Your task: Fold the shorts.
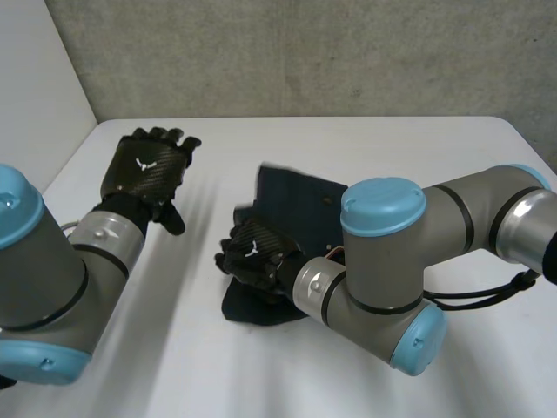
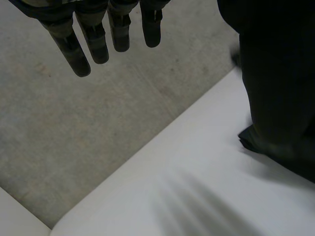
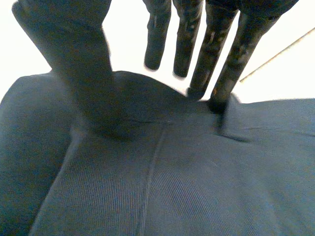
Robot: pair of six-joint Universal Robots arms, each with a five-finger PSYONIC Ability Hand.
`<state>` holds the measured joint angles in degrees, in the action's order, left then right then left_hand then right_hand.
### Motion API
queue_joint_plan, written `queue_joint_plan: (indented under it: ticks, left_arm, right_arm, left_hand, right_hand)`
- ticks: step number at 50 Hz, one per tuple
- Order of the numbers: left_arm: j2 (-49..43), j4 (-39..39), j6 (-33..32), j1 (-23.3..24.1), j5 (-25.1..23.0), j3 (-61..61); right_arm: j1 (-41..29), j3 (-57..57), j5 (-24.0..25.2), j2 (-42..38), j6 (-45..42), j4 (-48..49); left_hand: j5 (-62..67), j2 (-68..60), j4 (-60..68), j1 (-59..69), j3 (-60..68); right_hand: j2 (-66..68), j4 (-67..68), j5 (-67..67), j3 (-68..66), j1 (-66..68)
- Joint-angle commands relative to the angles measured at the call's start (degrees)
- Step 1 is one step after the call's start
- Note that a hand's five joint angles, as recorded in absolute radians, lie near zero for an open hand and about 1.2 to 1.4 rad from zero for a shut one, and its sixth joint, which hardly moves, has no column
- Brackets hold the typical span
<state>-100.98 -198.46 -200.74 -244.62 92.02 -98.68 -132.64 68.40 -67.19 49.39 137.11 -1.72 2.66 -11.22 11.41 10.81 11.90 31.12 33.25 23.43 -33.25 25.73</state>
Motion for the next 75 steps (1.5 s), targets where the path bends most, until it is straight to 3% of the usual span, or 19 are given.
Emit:
queue_joint_plan:
  ticks: [1,6,10,15,18,22,26,29,36,40,44,51,56,60,66,75]
  left_arm:
    - [-2.1,0.2,1.9,-0.6,0.0,6.3]
    - [-5.4,1.1,6.1,0.9,-0.3,13.0]
    - [-9.6,3.6,9.9,4.2,-3.6,17.7]
    - [-17.8,8.1,14.0,8.5,-8.2,24.9]
    - [-21.7,10.6,14.3,9.4,-8.0,27.5]
    - [-26.3,16.8,14.2,10.3,-4.9,30.0]
    - [-28.5,21.4,13.9,10.3,2.8,30.5]
    - [-28.9,22.5,13.8,10.0,5.0,29.8]
    - [-29.9,22.6,12.5,9.9,3.6,26.8]
    - [-29.9,22.6,8.4,10.1,2.2,26.3]
    - [-28.7,22.5,5.4,10.3,1.7,26.3]
    - [-14.4,23.1,6.1,8.5,-2.0,27.0]
    - [0.0,27.0,13.1,-0.1,-2.6,27.5]
    - [5.3,34.4,19.0,-6.5,-5.4,30.3]
    - [6.2,45.5,21.3,-10.8,-11.3,33.3]
    - [7.8,45.4,21.2,-10.0,-11.9,32.0]
  right_arm:
    - [2.1,0.2,-0.7,5.9,13.7,1.5]
    - [6.9,2.0,-5.1,16.0,34.4,2.2]
    - [11.3,3.9,-9.1,17.1,41.1,1.5]
    - [13.6,4.4,-12.5,16.3,40.6,-2.3]
    - [14.3,3.3,-12.4,12.1,40.4,-3.6]
    - [14.4,0.2,-12.4,6.2,40.5,-5.1]
    - [14.0,-2.2,-11.5,0.9,40.3,-7.3]
    - [13.8,-3.2,-11.5,-2.4,39.7,-7.8]
    - [13.8,-2.2,-12.9,-5.6,33.2,-7.7]
    - [13.9,-1.3,-13.1,-4.6,31.3,-7.5]
    - [13.8,-0.7,-12.9,-0.2,31.6,-6.7]
    - [14.8,1.7,-14.1,14.0,32.8,-0.5]
    - [18.0,2.1,-20.7,23.3,34.5,-0.4]
    - [20.6,2.1,-25.2,29.4,34.1,-4.2]
    - [24.0,1.9,-25.1,32.9,34.0,-10.8]
    - [24.5,1.4,-25.2,33.9,33.9,-10.9]
  left_hand:
    - [-2.1,0.7,-0.9,-0.3,-1.3]
    - [-1.3,-0.2,0.0,0.6,-0.5]
    - [-0.3,-1.2,1.0,1.6,0.5]
    - [-0.1,-1.4,1.2,1.8,0.7]
    - [0.2,-1.7,1.5,2.1,1.0]
    - [0.9,-2.4,2.2,2.8,1.7]
    - [0.9,-2.4,2.2,2.8,1.7]
    - [0.7,-2.2,2.0,2.6,1.5]
    - [0.7,-2.2,2.0,2.6,1.5]
    - [0.7,-2.2,2.0,2.6,1.5]
    - [0.6,-2.0,1.8,2.4,1.3]
    - [-0.1,-1.4,1.2,1.8,0.7]
    - [-0.4,-1.0,0.8,1.4,0.3]
    - [-0.4,-1.0,0.8,1.4,0.3]
    - [-2.1,0.7,-0.9,-0.3,-1.3]
    - [-2.6,1.2,-1.4,-0.8,-1.9]
  right_hand:
    - [-21.1,-23.3,-23.4,23.3,-15.7]
    - [-21.1,-23.3,-23.4,23.3,-15.7]
    - [-21.1,-23.3,-23.4,23.3,-15.7]
    - [-21.1,-23.3,-23.4,23.3,-15.7]
    - [-21.1,-23.3,-23.4,23.3,-15.7]
    - [-21.1,-23.3,-23.4,23.3,-15.7]
    - [-21.1,-23.3,-23.4,23.3,-15.7]
    - [-21.1,-23.3,-23.4,23.3,-15.7]
    - [-21.1,-23.3,-23.4,23.3,-15.7]
    - [-21.1,-23.3,-23.4,23.3,-15.7]
    - [-21.1,-23.3,-23.4,23.3,-15.7]
    - [-21.1,-23.3,-23.4,23.3,-15.7]
    - [-21.1,-23.3,-23.4,23.3,-15.7]
    - [-21.1,-23.3,-23.4,23.3,-15.7]
    - [-21.1,-23.3,-23.4,23.3,-15.7]
    - [-21.1,-23.3,-23.4,23.3,-15.7]
